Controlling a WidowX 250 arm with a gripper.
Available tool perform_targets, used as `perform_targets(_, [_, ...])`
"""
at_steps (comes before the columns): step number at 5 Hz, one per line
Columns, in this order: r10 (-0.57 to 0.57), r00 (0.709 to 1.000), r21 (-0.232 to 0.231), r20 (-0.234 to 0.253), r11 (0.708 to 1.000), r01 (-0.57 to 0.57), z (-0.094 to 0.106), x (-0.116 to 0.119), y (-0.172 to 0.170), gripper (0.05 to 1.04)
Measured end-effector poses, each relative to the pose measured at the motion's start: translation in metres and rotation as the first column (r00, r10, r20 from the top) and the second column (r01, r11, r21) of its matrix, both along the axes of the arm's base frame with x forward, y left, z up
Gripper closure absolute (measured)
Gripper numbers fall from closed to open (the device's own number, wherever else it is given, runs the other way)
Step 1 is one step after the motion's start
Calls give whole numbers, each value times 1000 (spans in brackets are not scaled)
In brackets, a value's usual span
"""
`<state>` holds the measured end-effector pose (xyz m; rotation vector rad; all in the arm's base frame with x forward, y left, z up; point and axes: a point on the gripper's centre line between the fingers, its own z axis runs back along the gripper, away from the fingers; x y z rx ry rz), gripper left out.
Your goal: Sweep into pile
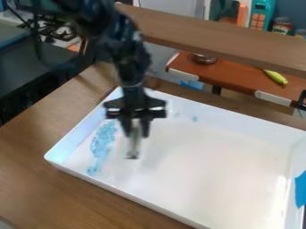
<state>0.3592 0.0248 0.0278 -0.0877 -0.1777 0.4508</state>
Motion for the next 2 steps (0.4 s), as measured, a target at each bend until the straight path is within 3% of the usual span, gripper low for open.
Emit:
perform_targets(1, [-95, 994, -63, 54, 993, 98, 12, 22, -46, 704])
perform_targets(2, [-141, 990, -68, 8, 988, 141, -13, 36, -69, 704])
